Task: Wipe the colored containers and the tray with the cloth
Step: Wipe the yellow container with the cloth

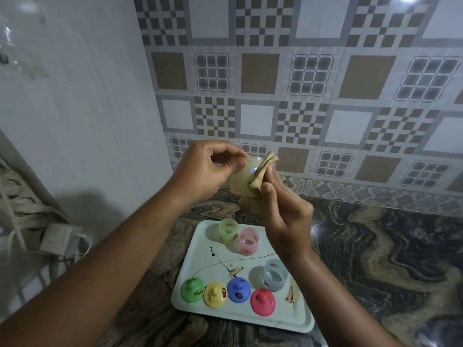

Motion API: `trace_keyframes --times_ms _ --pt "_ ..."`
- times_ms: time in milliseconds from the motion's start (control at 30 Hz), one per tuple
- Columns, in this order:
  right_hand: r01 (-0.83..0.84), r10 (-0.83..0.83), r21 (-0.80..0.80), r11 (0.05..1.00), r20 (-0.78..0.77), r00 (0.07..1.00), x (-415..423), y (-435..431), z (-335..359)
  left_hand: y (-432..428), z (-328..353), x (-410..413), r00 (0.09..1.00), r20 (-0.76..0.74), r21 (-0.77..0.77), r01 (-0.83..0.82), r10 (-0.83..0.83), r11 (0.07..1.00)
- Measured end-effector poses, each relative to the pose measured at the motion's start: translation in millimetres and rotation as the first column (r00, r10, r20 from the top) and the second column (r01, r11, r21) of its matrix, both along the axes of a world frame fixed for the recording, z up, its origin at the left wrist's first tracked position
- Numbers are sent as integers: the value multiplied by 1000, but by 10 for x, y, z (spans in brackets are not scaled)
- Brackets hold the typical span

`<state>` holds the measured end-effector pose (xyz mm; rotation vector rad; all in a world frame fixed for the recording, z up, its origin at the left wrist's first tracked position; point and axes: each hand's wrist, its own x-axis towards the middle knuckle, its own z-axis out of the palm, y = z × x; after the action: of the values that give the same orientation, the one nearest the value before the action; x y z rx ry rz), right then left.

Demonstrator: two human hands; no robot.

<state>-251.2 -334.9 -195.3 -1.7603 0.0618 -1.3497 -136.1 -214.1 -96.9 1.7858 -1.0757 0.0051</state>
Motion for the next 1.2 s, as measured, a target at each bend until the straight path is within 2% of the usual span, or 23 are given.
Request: trace_keyframes --times_ms 133,200,533,833,1067,1200 --pt "-147 143 252 956 36 989 16 17 77 33 -5 43 1000 -31 -1 1 -1 1000" --pt "-166 166 308 937 23 986 4 14 116 44 -1 58 999 -32 -3 3 -3 1000" --pt "-182 192 221 958 -25 981 68 12 61 70 -60 122 995 -97 -51 7 -11 999" --pt "-206 226 242 948 -60 972 108 -4 96 88 -146 232 990 -140 -49 24 -31 998" --pt "-266 292 177 948 -142 946 221 -110 -49 71 -224 392 986 -167 -47 -16 8 999" --pt "-210 220 68 975 -215 952 319 -153 -74 66 -275 529 994 -109 6 -30 30 1000"
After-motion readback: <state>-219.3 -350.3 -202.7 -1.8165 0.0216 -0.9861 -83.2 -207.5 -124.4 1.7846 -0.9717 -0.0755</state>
